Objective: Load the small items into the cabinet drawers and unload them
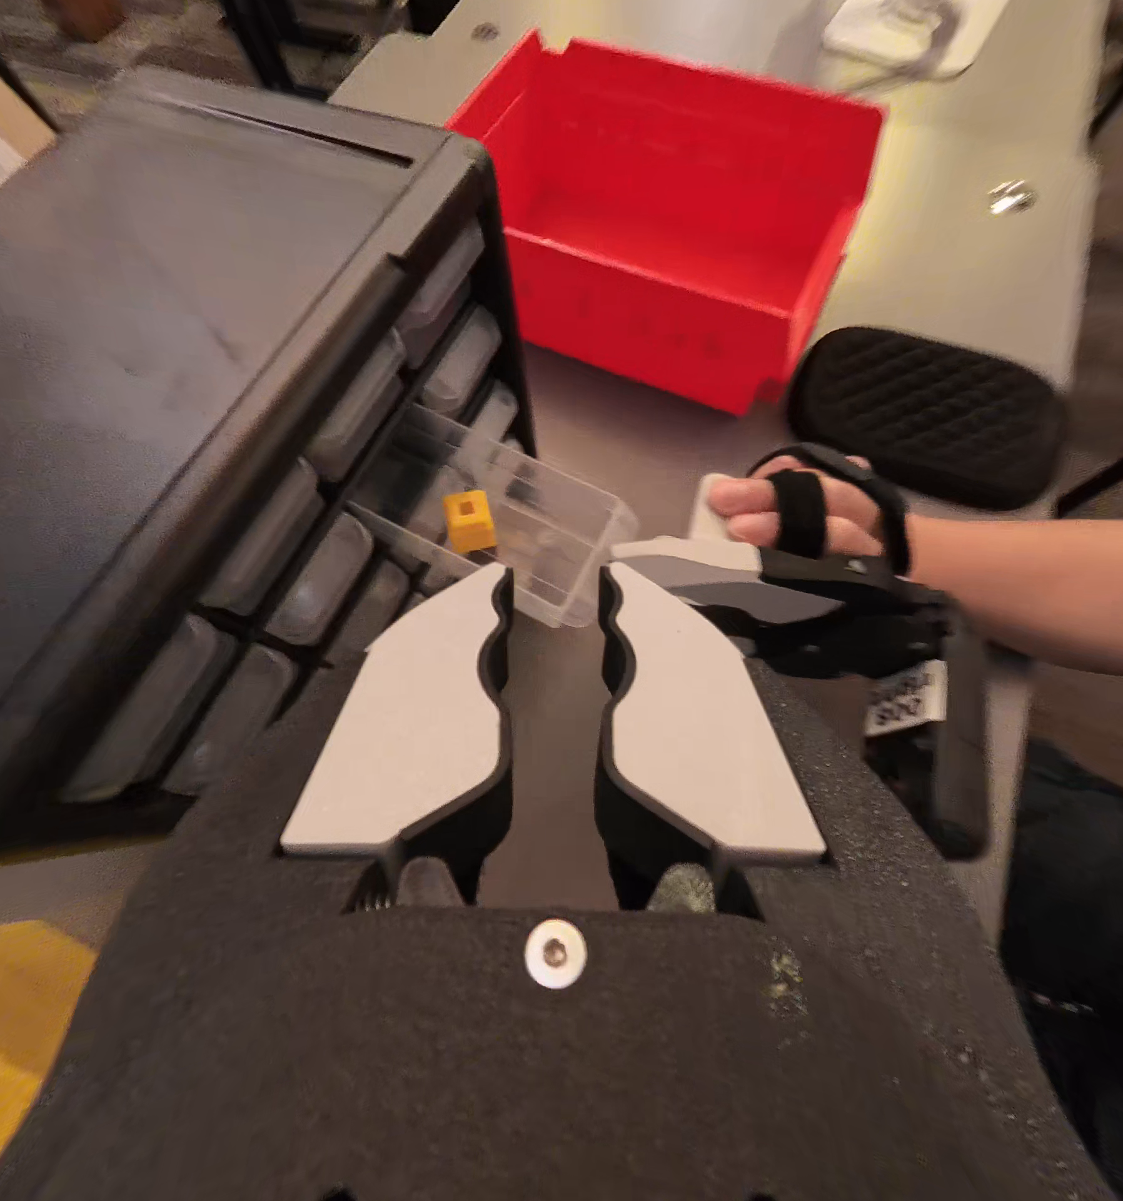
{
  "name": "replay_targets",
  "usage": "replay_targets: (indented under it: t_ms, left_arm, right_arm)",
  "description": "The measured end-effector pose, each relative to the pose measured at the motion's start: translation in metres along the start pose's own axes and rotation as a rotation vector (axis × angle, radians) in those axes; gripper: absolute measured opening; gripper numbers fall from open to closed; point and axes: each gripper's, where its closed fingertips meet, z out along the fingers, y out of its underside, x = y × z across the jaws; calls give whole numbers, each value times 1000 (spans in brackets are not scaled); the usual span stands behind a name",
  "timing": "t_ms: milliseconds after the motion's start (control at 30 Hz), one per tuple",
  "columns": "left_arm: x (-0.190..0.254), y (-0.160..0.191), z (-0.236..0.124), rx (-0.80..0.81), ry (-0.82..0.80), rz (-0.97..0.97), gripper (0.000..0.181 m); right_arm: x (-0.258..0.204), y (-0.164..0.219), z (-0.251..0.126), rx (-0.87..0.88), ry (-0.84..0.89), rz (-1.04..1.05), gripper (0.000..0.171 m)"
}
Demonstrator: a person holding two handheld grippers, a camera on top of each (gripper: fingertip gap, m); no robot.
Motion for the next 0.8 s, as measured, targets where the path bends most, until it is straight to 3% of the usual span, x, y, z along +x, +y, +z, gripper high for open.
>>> replay_targets:
  t_ms: [133, 300, 400, 500, 567, 700, 800]
  left_arm:
    - [-4, 9, 12, -96, -81, -2, 25]
    - [14, 24, 13, 48, -23, -123, 25]
    - [8, 35, 15, 157, -101, -155, 26]
    - [-4, 44, 21, 210, -287, -60, 28]
    - [-8, 43, 24, 257, -390, 17, 21]
    - [-3, 37, 27, 367, -427, 54, 22]
    - [-7, 43, 25, 367, -496, 124, 32]
  right_arm:
    - [-3, -5, -8, 16, -35, 38, 29]
    - [-4, -4, -22, 31, -87, 116, 29]
    - [2, 7, -27, 7, -95, 189, 29]
    - [16, 24, -26, -46, -69, 320, 29]
    - [26, 39, -26, -88, -48, 421, 29]
    - [47, 63, -28, -94, -22, 654, 29]
    - [55, 54, -26, -9, -184, 863, 28]
